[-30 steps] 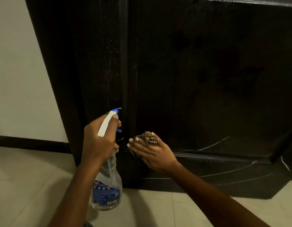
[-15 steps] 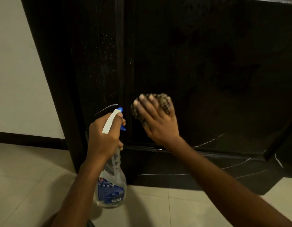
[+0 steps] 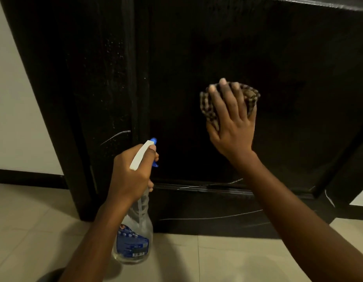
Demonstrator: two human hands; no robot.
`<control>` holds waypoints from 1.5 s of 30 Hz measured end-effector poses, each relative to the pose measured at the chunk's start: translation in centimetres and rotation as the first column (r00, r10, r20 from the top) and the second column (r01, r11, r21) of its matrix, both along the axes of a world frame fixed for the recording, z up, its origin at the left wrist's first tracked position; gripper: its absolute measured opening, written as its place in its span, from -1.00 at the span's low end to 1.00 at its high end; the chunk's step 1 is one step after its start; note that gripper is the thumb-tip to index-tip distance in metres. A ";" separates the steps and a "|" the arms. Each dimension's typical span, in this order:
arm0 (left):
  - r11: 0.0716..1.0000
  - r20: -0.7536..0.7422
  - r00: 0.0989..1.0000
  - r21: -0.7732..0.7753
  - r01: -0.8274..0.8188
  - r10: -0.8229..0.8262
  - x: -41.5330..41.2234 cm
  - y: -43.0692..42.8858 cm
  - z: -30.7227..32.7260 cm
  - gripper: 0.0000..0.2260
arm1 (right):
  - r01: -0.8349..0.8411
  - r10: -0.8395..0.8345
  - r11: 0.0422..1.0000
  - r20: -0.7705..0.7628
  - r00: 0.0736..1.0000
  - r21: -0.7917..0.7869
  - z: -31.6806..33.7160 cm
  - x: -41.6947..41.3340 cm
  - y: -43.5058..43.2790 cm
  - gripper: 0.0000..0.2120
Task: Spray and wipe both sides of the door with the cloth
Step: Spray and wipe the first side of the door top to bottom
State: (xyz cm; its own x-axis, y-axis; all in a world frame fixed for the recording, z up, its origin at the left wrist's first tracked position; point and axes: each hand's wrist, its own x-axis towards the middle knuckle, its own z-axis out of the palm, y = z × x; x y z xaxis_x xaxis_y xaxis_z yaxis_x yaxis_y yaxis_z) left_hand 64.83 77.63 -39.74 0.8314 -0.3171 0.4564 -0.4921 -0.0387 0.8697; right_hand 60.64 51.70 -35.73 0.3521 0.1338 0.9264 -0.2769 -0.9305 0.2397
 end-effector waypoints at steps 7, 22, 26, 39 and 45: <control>0.999 0.010 0.999 0.013 0.044 -0.045 -0.5 -1.9 0.0 -0.73 | -0.012 -0.028 0.988 -0.252 0.967 -0.157 -10.9 -0.9 0.3 -0.25; 0.950 -0.016 0.956 0.106 0.293 -0.293 -3.7 -8.4 0.2 -0.72 | 0.066 -0.066 0.998 0.012 0.998 0.004 -0.7 -8.2 -11.3 -0.39; 0.915 -0.025 0.929 0.164 0.369 -0.370 -5.2 -11.9 0.0 -0.68 | 0.081 -0.095 0.986 0.088 0.992 0.146 -2.1 -11.2 -15.2 -0.37; 0.775 -0.164 0.833 0.306 0.553 -0.529 -10.4 -21.7 -2.7 -0.64 | -0.028 -0.016 0.865 0.083 0.996 0.501 -10.1 -18.4 -19.9 -0.35; 0.734 -0.212 0.818 0.363 0.574 -0.535 -11.7 -24.3 -3.7 -0.62 | -0.117 0.109 0.818 0.048 0.993 0.563 -9.5 -19.9 -19.9 -0.42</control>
